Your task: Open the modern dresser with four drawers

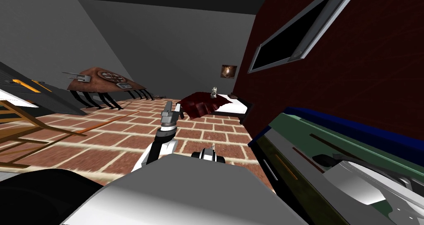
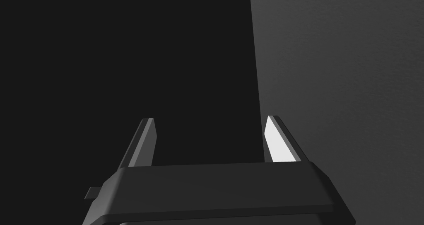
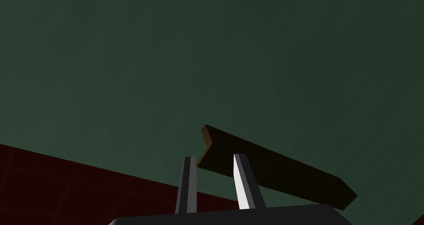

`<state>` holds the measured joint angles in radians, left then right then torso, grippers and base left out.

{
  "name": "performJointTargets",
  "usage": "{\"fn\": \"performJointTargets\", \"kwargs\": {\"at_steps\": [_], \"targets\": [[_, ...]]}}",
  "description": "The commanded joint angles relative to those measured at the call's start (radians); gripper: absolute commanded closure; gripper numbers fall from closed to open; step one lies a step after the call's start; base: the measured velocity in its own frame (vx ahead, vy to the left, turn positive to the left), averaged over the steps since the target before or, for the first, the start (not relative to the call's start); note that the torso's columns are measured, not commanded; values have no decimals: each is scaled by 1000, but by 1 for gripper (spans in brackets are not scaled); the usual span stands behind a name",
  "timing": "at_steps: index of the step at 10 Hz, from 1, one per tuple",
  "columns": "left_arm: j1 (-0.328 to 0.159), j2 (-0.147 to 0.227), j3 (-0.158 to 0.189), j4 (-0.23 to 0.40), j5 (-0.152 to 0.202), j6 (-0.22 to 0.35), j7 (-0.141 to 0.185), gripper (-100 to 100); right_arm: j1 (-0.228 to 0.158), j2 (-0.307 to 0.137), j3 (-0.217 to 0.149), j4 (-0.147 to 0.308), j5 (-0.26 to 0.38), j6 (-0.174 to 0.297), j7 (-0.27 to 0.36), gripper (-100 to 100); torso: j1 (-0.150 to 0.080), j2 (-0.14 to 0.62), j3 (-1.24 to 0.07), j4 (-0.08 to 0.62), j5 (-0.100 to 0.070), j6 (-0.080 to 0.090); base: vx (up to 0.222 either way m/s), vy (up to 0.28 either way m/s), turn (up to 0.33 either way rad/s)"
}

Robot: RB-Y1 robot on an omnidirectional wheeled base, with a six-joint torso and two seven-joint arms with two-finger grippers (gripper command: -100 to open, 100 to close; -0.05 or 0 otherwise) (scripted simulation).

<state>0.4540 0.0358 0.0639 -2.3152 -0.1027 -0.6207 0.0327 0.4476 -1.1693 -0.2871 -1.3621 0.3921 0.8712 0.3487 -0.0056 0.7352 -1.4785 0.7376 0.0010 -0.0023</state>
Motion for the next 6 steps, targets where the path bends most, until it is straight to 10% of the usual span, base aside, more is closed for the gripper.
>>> {"fn": "performJointTargets", "kwargs": {"at_steps": [1,2,3,6], "targets": [[0,0,0,0,0,0,0,0,2,-2,2,-14,-2,9,4,100,2,2,1,0,-2,0,-4,174,-8],[0,0,0,0,0,0,0,0,3,-3,2,-17,-3,11,4,100,6,0,2,-1,-3,0,8,173,-9],[0,0,0,0,0,0,0,0,11,-30,-12,-29,-38,19,22,-100,6,-1,1,-1,-2,0,-13,56,-93],[0,0,0,0,0,0,0,0,28,-82,-36,-60,-108,35,59,-100,2,2,2,1,0,2,1,-2,-25]]}}
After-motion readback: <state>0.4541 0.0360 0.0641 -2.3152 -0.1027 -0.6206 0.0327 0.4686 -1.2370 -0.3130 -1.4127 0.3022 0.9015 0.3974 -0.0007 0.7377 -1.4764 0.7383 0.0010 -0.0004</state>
